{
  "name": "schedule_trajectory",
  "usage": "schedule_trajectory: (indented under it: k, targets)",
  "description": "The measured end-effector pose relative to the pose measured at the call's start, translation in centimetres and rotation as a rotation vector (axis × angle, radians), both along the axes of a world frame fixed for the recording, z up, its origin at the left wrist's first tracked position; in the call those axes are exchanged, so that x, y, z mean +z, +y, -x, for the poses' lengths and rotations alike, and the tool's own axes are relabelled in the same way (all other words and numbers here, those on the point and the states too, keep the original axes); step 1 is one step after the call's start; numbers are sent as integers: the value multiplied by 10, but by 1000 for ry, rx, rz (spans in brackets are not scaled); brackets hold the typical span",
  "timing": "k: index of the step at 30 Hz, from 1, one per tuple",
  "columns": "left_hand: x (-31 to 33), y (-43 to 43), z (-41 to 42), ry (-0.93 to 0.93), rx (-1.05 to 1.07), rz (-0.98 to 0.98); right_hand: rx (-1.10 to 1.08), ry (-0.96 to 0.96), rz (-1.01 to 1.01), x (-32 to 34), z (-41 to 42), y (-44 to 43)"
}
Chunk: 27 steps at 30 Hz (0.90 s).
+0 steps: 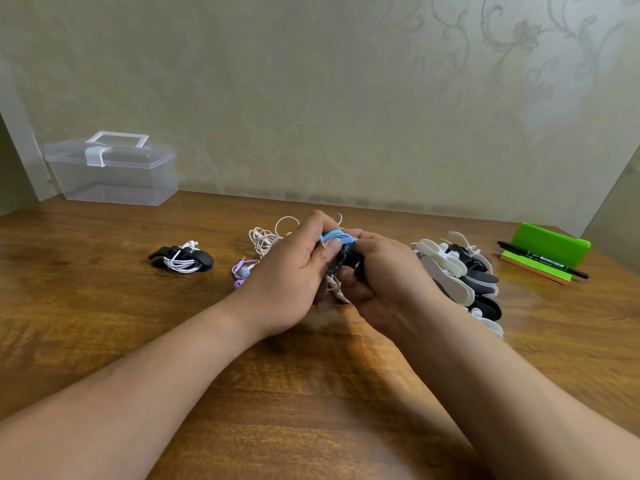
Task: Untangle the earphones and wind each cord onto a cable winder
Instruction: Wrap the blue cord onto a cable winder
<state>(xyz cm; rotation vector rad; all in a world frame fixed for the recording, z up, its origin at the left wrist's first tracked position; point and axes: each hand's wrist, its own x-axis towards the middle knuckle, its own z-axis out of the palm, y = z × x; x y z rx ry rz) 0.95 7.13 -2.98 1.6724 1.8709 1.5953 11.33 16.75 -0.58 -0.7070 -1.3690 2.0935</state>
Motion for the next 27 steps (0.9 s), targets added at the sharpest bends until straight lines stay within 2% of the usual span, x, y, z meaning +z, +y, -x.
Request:
schedule_trajectory:
  k: [5,10,13,16,19,21,23,25,27]
  targets:
    - [-4,3,-4,-48,-10,13,-67,-64,-54,-1,1,2]
    - [-6,7,-12,-271,46,3,-293,-246,-444,-11,8,5]
    - [-5,11,-22,-342,90,-17,-360,-265,-563,-12,11,6]
    - [-3,11,-29,-344,111,-31,-403,-262,-609,-11,13,8]
    - [-3,13,-34,-232,196,-38,-429,-233,-595,-10,14,7]
    - [-2,15,-35,-145,301,-57,-408,-182,-572,-11,14,4]
    - [-3,17,-29,-139,376,-72,-350,-129,-550,-12,13,-1]
    - [-3,17,-17,-248,384,-63,-212,-54,-511,-10,9,-1]
    - [-2,16,-7,-437,302,-50,-20,8,-589,-7,1,4]
